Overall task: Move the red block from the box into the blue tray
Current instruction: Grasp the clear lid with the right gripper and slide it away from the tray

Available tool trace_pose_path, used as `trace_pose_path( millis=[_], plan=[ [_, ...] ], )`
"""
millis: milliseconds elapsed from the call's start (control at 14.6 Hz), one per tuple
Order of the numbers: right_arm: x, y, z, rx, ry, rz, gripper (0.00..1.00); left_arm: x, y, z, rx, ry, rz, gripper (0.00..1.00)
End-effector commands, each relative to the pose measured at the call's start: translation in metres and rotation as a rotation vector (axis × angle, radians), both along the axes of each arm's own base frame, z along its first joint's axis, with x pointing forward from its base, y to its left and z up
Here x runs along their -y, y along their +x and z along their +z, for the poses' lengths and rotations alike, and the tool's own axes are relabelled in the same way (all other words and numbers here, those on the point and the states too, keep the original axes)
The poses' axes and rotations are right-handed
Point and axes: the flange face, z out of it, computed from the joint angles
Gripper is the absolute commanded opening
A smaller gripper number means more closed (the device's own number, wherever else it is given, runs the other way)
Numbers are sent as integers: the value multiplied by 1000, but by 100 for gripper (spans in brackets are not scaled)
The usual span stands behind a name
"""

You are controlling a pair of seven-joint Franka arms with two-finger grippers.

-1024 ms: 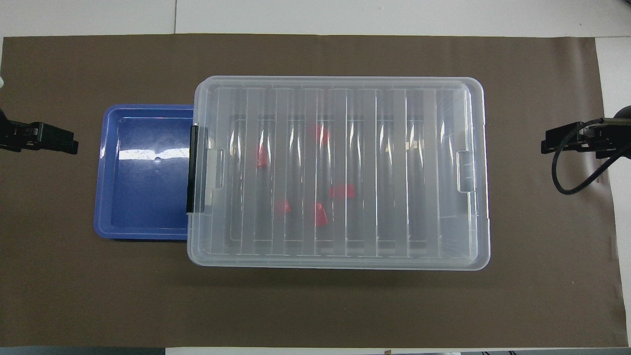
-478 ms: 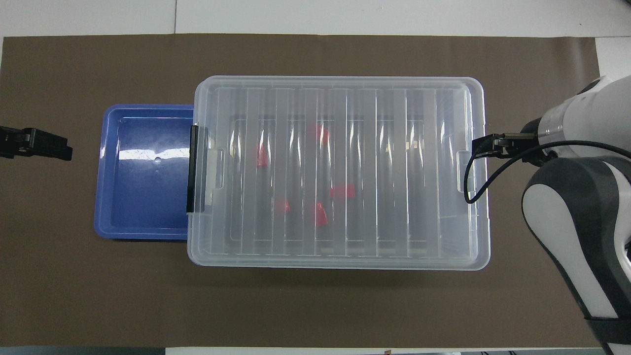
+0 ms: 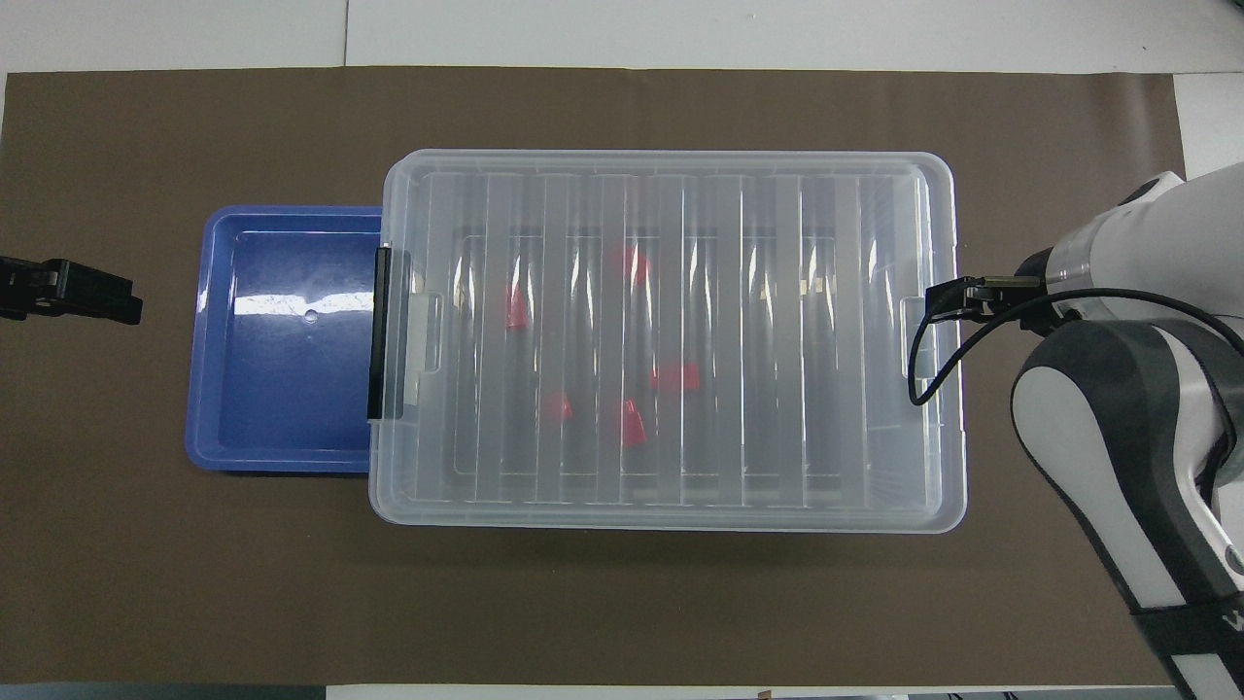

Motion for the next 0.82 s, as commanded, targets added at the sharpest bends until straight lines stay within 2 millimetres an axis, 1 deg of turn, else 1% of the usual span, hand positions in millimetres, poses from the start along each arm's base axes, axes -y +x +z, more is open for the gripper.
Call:
trace_pose_path(
  millis=[0, 68, 205, 341, 546, 683, 751],
  plan=[
    [14, -6, -10, 19, 12, -4, 100, 1, -8, 1, 9, 20, -20, 100],
    [21, -6, -11, 16, 12, -16, 100, 0, -8, 1, 9, 22, -18, 100],
    [22, -6, -15, 9, 11, -19, 100, -1, -8, 1, 9, 22, -18, 100],
    [24, -5, -14, 16, 9, -19, 100, -1, -9, -1, 5, 22, -20, 100],
    [44, -6, -16, 16, 1, 38, 100, -5, -9, -2, 3, 22, -14, 100],
    [63, -6, -15, 18, 0, 51, 100, -7, -10, -2, 2, 22, -11, 100],
    [69, -6, -16, 17, -2, 64, 100, -7, -10, -2, 2, 22, -9, 100]
  ],
)
